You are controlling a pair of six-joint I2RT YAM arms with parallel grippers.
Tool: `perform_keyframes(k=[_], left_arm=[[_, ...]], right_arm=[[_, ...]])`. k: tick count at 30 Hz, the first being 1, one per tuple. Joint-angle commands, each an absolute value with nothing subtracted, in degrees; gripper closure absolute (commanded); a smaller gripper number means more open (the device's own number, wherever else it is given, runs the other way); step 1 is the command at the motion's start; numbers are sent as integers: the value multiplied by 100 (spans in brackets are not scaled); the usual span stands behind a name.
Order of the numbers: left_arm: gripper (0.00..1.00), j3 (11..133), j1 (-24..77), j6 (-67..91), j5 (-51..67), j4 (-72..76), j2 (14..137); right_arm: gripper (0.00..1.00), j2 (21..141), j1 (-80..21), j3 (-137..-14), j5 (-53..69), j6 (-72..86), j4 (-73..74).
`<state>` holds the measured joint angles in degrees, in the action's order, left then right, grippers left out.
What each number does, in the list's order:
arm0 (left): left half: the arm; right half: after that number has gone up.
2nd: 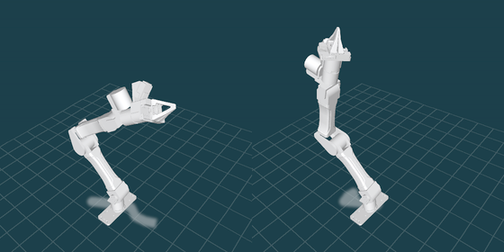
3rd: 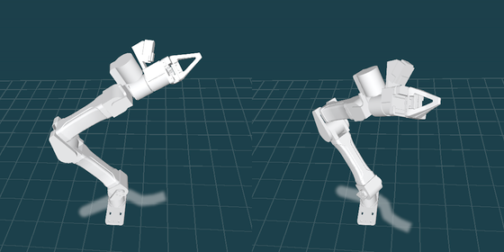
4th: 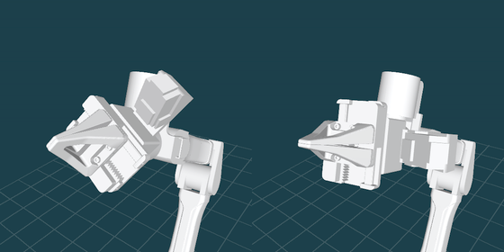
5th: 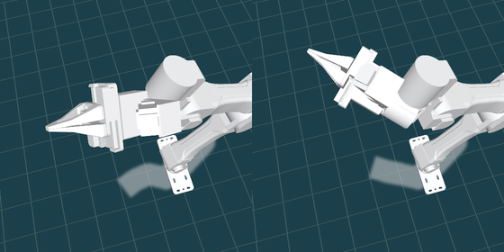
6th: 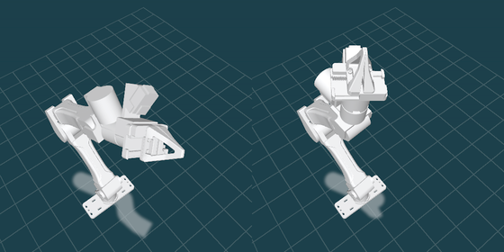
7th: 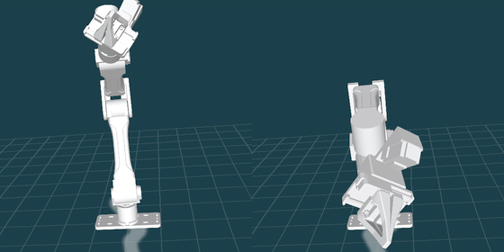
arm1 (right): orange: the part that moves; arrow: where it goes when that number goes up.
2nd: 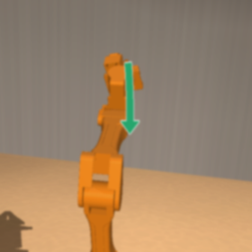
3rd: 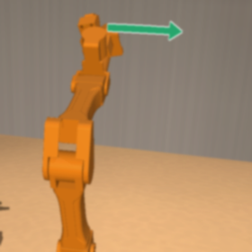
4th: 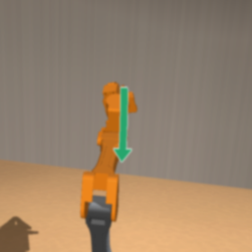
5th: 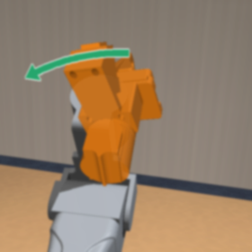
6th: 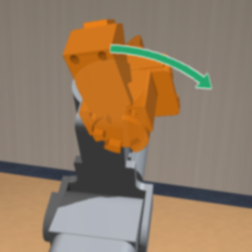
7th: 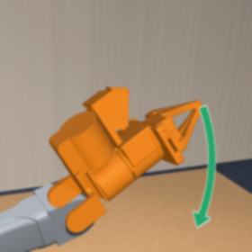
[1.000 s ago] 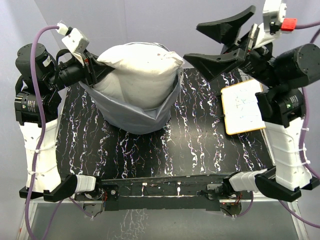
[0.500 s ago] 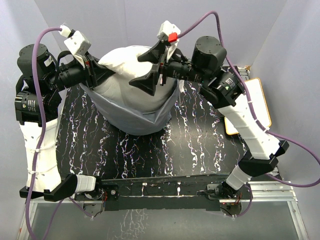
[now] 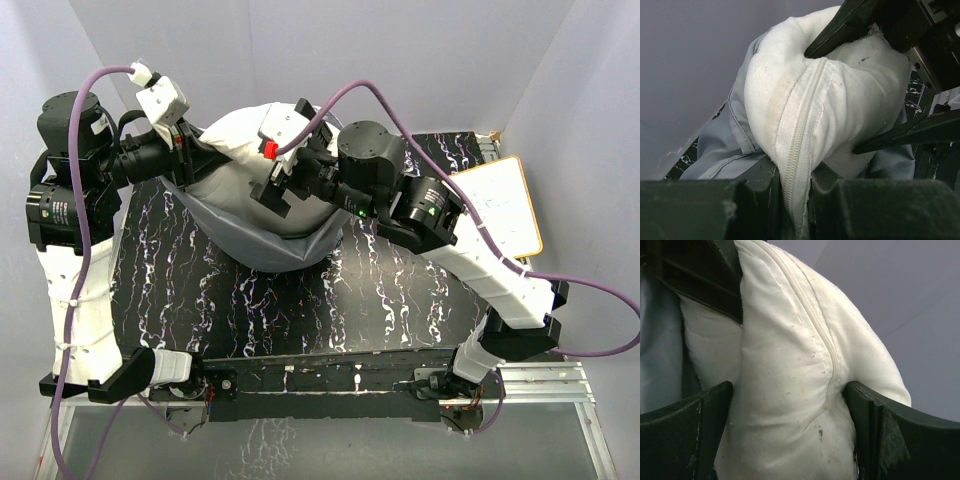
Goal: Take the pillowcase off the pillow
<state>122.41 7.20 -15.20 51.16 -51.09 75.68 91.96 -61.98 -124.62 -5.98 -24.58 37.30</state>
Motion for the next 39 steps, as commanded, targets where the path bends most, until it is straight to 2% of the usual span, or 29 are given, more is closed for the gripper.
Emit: perform_keyframes(k=[1, 6, 10, 18, 23, 31, 39], left_arm=[[100, 12495, 764, -1990, 5732, -5437, 7420], [100, 12180, 765, -2142, 5591, -5282, 7243], [100, 12190, 764, -1887, 5624, -5072, 7254], [100, 12288, 765, -2143, 5564, -5418, 7265], [100, 12340, 764, -2221, 5648, -5603, 7264], [100, 12250, 765, -2392, 5669, -5700, 7221], [100, 12211, 765, -2352, 5713, -5665, 7171]], right_arm=[[1, 8882, -6240, -12356, -1097, -2852, 3373], [1, 8372, -6231, -12444, 591, -2389, 3442], [1, 8509, -6231, -12648, 1137, -2201, 3781], [1, 8941, -6219, -12711, 759, -2533, 3955], [1, 9192, -6185, -12929, -33, -2905, 3838], [1, 8863, -6126, -12992, 327, -2878, 3384], [1, 9135, -6119, -12629, -73, -3008, 3555]])
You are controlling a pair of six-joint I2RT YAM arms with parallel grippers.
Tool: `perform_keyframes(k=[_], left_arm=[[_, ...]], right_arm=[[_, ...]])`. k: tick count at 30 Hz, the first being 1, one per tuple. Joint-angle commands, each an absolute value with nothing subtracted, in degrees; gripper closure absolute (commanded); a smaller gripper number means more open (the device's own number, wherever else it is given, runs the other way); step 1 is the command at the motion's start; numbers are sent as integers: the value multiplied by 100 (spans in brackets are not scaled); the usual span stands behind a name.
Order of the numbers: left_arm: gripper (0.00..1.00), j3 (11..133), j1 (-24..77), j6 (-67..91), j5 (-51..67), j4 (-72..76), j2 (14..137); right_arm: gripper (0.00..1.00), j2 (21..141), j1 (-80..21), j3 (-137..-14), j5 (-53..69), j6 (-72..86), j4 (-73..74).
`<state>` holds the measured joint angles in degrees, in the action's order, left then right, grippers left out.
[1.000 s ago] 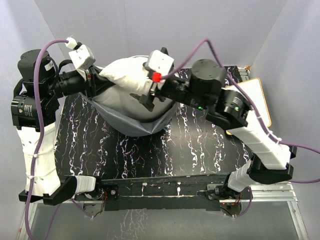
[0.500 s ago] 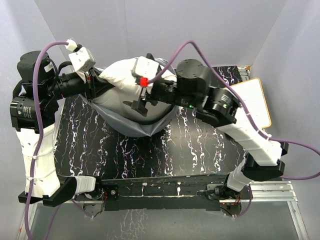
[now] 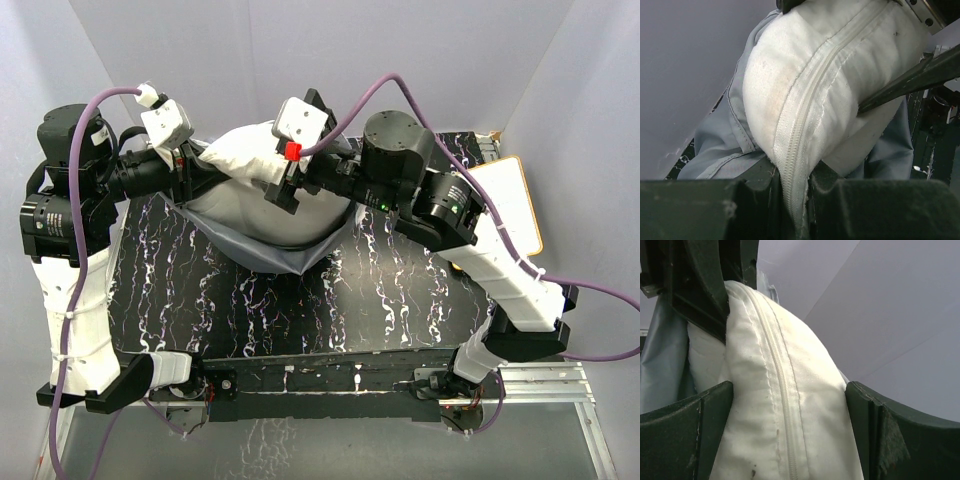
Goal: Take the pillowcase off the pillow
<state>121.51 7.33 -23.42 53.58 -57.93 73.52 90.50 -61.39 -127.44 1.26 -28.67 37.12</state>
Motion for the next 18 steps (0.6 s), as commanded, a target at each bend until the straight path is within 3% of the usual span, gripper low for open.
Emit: perform_keyframes(k=[1, 13, 18], left_arm=[[100, 12191, 762, -2367, 5713, -5657, 7156], [100, 12160, 765, -2076, 5715, -5236, 7082], [100, 11971, 764, -1867, 5701, -4876, 7038]], right_arm=[[1, 9167, -6125, -12616, -47, -3017, 3586], [1, 9807, -6090, -12641, 1805, -2552, 4659], [1, 9909, -6086, -12575, 1652, -2478, 4713]])
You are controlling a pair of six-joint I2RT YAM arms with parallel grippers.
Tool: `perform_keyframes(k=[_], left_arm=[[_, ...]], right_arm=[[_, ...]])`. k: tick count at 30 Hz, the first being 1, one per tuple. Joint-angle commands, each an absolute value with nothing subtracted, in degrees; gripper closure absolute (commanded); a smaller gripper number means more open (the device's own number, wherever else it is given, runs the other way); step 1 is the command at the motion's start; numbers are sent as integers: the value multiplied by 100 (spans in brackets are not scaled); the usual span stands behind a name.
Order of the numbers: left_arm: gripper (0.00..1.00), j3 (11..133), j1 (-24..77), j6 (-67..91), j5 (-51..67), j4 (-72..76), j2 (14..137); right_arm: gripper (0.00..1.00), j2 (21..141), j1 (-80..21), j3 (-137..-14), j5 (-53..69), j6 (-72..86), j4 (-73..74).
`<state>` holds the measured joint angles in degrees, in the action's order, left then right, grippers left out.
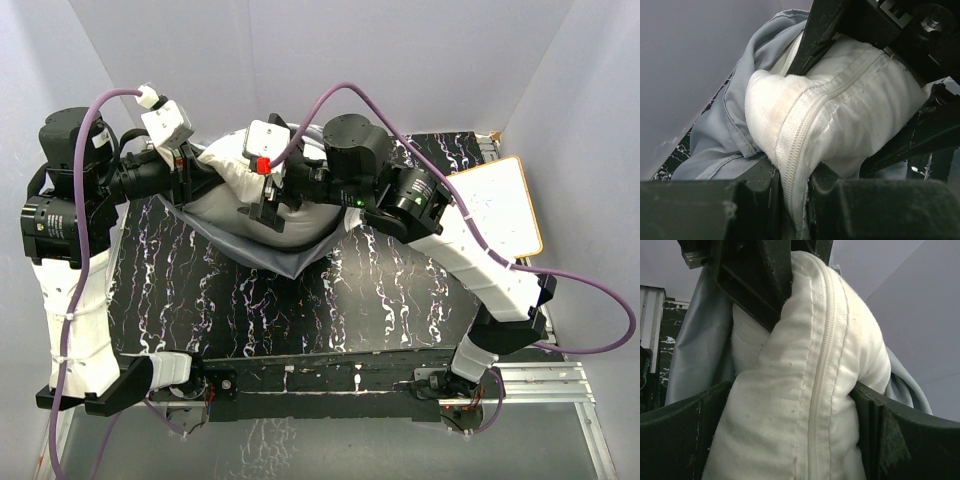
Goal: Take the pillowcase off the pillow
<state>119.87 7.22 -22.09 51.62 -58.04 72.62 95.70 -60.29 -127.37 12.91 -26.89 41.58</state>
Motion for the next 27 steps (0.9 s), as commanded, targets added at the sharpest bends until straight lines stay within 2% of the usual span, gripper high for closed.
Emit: perform_keyframes(k=[1, 3, 5, 7, 9, 10, 11, 12, 13, 15, 19, 27], left_arm=[[100, 11966, 765, -1755, 5741, -4773, 7044], [100, 11977, 765, -1427, 5874, -4546, 7061], [100, 11939, 764, -950, 6059, -4209, 7032], [100, 11838, 762, -563, 6105, -3725, 6961], [100, 11792, 764, -393, 5945, -3513, 6915], [96, 11764, 765, -418, 5801, -3483, 6890], [79, 11715, 765, -513, 5599, -3485, 6860], [57, 11641, 765, -647, 5327, -3498, 6810], [43, 11535, 765, -801, 5032, -3482, 6750], [29, 11259, 764, -1002, 4322, -3349, 6583], [22, 10771, 765, -1299, 3604, -3067, 6250], [23, 9817, 764, -1131, 3003, -2630, 5954]], right_arm=[[1, 9932, -6086, -12508, 1241, -2475, 4597], [3, 9966, -6090, -12379, 595, -2495, 4397], [15, 10046, -6063, -12351, -114, -2444, 4082], [43, 10122, -6016, -12358, -724, -2443, 3673], [78, 9861, -5963, -12103, -1245, -2468, 2958], [90, 9637, -5922, -11876, -1266, -2466, 2538], [92, 9375, -5849, -11558, -1105, -2361, 2147], [92, 9111, -5730, -11280, -769, -2082, 1813], [92, 8817, -5517, -11015, -270, -1756, 1505], [92, 8343, -4948, -10544, 629, -1178, 1008], [92, 7894, -4291, -10185, 1428, -750, 846], [92, 7629, -4098, -9888, 1948, -615, 800]])
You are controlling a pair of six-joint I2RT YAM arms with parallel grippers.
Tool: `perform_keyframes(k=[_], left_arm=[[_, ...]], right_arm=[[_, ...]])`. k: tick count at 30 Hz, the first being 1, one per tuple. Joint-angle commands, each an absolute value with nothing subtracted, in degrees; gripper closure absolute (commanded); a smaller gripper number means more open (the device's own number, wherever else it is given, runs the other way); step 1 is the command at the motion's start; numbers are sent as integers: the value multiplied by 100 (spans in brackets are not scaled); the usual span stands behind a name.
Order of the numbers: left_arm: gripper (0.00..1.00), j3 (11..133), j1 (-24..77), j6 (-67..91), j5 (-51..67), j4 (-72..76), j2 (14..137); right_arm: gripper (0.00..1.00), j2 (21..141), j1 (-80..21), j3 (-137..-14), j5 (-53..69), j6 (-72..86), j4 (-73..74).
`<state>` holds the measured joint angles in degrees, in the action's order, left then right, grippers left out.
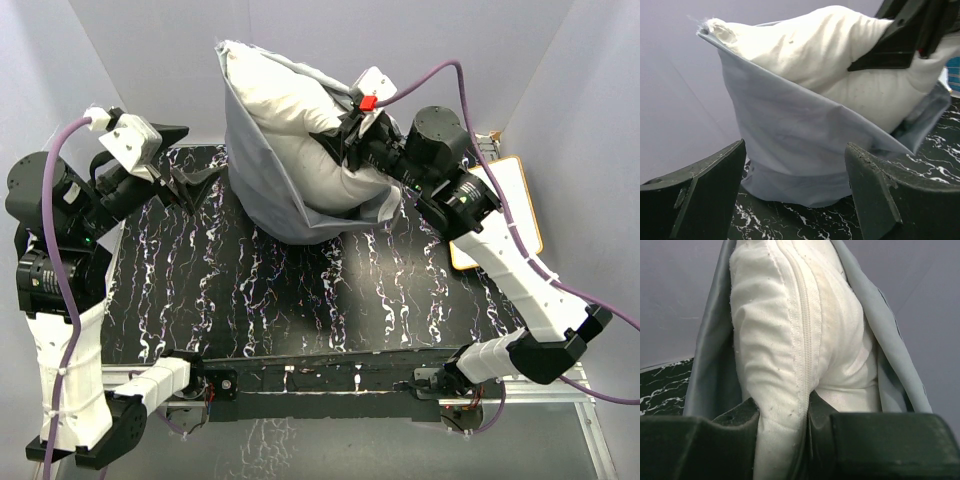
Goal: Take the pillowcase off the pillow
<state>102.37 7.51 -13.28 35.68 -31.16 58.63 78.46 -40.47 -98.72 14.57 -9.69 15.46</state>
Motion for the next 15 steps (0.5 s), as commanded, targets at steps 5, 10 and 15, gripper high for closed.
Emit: perform_keyframes(k=[5, 10, 15], left_arm=[[15, 9776, 760, -67, 3982, -2211, 6088], [17, 9746, 764, 742, 3957, -1744, 6321], [20, 9721, 769, 966, 4077, -1552, 6390]], right_arm=[[92, 7566, -4096, -9734, 2088, -568, 737], [92, 7542, -4096, -9615, 2190, -487, 685], [92, 7632, -4095, -9659, 2199, -473, 754]])
